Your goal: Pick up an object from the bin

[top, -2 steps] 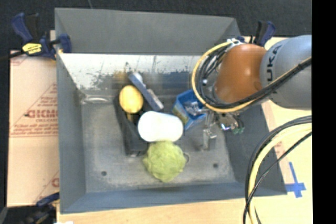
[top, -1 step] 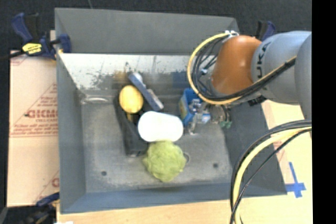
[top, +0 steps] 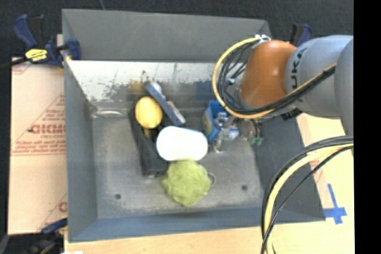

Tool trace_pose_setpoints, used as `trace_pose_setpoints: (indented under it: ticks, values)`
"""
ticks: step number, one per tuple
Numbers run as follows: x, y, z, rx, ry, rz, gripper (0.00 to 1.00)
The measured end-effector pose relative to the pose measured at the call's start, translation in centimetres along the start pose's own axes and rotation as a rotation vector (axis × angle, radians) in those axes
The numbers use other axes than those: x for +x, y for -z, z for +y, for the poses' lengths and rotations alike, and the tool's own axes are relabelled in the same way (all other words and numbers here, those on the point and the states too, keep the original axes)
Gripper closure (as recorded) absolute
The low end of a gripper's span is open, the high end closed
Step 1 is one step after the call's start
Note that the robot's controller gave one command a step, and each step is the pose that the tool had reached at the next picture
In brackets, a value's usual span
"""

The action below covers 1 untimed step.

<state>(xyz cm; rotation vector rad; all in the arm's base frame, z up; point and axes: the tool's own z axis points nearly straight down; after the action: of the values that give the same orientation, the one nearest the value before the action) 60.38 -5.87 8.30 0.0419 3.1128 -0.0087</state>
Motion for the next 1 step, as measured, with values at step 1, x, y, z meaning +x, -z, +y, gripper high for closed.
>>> trace_pose_setpoints:
  ticks: [1]
  values:
    - [0.00, 0.00, 0.00, 0.000, 0.001, 0.000, 1.00]
